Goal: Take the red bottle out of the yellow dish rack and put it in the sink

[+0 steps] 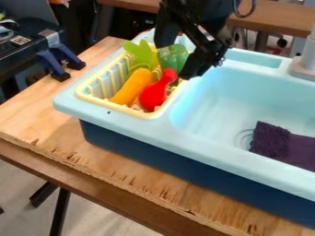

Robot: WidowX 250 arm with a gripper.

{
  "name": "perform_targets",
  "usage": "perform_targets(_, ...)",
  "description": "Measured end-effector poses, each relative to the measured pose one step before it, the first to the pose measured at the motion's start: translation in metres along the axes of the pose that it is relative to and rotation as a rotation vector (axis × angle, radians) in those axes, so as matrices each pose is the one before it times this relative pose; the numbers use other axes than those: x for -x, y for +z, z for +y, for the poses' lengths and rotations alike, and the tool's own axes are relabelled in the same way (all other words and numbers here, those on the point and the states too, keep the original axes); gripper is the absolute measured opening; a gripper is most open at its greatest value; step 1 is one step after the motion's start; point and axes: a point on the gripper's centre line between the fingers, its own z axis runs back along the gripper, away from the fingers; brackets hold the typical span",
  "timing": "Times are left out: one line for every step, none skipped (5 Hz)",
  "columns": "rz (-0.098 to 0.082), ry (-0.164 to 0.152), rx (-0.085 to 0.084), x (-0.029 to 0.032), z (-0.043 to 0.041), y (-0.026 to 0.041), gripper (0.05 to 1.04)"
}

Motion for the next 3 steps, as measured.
perform_targets(-0.0032,0.0178,-0.0263,-0.00227,-0.0033,0.00073,1.006)
perform_targets(0.0207,0.0263,-0.0181,0.0014,0.0,-0.00474,1.006)
perform_targets(0.0163,0.0229,-0.0225,0.00149,0.00236,-0.00659,1.005)
